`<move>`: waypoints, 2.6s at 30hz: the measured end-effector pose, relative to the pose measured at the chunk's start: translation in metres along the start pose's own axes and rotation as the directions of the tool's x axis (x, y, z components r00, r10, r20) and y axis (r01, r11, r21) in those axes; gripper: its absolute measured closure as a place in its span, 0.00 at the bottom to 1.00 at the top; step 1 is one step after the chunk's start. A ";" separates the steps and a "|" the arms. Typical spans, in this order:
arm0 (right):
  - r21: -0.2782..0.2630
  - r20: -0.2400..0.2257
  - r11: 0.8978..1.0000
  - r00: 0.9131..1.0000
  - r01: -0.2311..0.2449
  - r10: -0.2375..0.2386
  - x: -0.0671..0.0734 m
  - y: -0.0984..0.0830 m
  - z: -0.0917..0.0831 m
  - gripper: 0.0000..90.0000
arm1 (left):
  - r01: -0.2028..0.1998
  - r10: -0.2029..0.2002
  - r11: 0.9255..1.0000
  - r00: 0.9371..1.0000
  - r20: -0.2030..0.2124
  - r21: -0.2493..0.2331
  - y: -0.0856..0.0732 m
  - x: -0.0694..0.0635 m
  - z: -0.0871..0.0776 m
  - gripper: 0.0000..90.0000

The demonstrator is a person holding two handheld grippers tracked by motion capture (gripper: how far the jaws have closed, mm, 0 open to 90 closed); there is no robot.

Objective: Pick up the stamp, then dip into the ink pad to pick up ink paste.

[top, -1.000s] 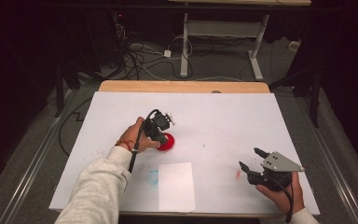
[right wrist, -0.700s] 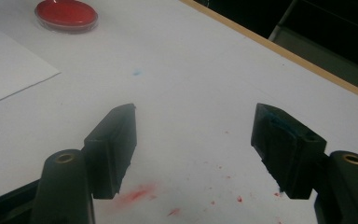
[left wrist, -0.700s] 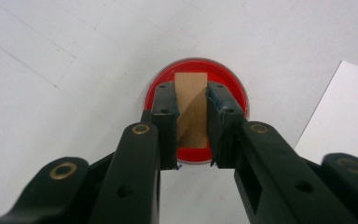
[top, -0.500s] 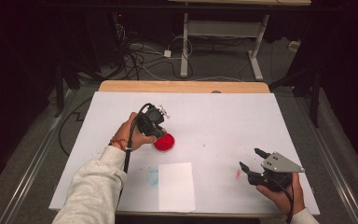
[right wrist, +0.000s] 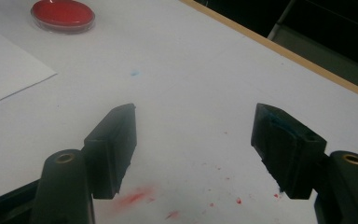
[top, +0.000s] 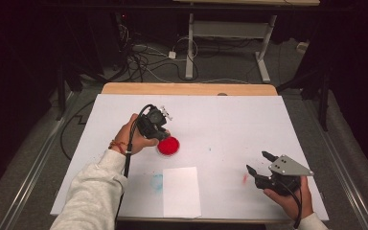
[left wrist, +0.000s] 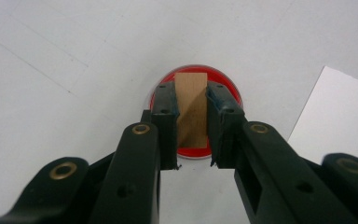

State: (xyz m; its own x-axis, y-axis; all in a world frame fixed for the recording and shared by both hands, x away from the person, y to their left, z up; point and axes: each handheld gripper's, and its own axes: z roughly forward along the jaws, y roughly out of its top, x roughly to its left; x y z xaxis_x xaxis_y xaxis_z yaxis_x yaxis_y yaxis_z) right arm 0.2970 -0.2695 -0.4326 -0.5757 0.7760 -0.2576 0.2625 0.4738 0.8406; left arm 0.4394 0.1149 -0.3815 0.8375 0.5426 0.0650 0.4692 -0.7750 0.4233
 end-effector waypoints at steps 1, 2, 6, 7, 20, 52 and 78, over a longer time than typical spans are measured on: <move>0.001 -0.001 1.000 1.000 0.002 -0.002 0.000 0.000 0.000 0.35 | -0.001 0.001 1.000 1.000 0.005 -0.002 0.000 0.000 0.000 0.82; 0.004 -0.002 1.000 1.000 0.003 -0.003 0.001 -0.001 0.000 0.35 | -0.003 0.003 1.000 1.000 0.008 -0.002 -0.001 0.000 -0.001 0.82; 0.006 0.004 1.000 1.000 -0.006 0.006 -0.001 -0.003 -0.001 0.35 | -0.006 0.006 1.000 1.000 0.005 -0.009 0.000 -0.001 -0.003 0.82; 0.004 0.005 1.000 1.000 -0.009 0.009 -0.001 -0.003 -0.001 0.35 | -0.008 0.008 1.000 1.000 0.006 -0.010 0.000 -0.001 -0.004 0.82; 0.007 0.003 1.000 1.000 0.000 0.000 0.001 -0.001 0.000 0.35 | -0.006 0.006 1.000 1.000 0.023 0.001 0.000 -0.002 0.001 0.82; 0.016 -0.006 0.999 0.999 0.038 -0.038 0.008 -0.002 -0.003 0.35 | 0.009 -0.014 0.991 0.999 0.042 0.131 0.005 0.000 0.053 0.82; 0.007 -0.001 0.999 0.999 0.034 -0.034 0.006 -0.001 -0.001 0.34 | 0.018 -0.024 0.992 0.998 0.052 0.127 0.004 0.002 0.055 0.82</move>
State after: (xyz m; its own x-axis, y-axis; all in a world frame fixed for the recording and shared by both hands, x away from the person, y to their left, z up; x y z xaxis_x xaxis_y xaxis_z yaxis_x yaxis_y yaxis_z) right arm 0.2922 -0.2655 -0.4345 -0.5848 0.7592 -0.2856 0.2482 0.5027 0.8281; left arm 0.4578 0.0951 -0.4291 0.8392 0.5438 0.0080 0.5157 -0.8003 0.3058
